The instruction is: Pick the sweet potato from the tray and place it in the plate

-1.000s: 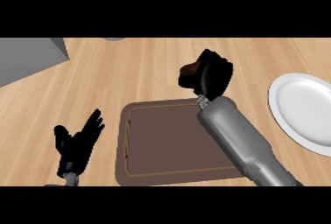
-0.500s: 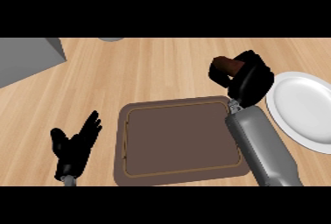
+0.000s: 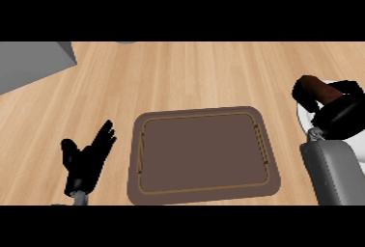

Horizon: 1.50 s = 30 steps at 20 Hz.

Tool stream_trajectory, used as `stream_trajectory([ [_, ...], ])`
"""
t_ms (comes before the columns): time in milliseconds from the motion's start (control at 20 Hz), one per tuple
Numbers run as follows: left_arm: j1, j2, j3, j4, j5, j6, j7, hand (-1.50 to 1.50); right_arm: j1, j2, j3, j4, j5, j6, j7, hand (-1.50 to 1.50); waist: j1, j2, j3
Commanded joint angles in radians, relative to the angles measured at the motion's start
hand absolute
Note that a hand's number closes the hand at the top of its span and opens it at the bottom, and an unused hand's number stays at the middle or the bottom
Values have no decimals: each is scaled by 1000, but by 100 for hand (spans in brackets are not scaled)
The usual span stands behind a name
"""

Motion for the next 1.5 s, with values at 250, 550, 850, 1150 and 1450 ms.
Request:
stream_trajectory([
  [250, 17, -14, -14, -44, -19, -7, 32, 0, 48, -199, -115, 171, -391, -227, -258, 150, 19, 2, -1],
  [550, -64, 12, 52, 12, 24, -52, 63, 0, 56, -314, -142, 313, -749, -262, -562, 150, 18, 4, 0],
  [850, -60, -22, 18, 63, -15, -34, 4, 0, -27, -372, -191, 540, -854, 112, -532, -150, 31, 15, 2],
  [1150, -56, -11, 39, 84, -5, -55, -13, 0, -38, -322, -336, 654, -1076, 133, -932, -150, 34, 16, 4],
  [1450, -41, -40, 3, 48, -36, -19, 13, 0, -54, -296, -494, 592, -1242, 100, -1236, -150, 24, 10, 4],
])
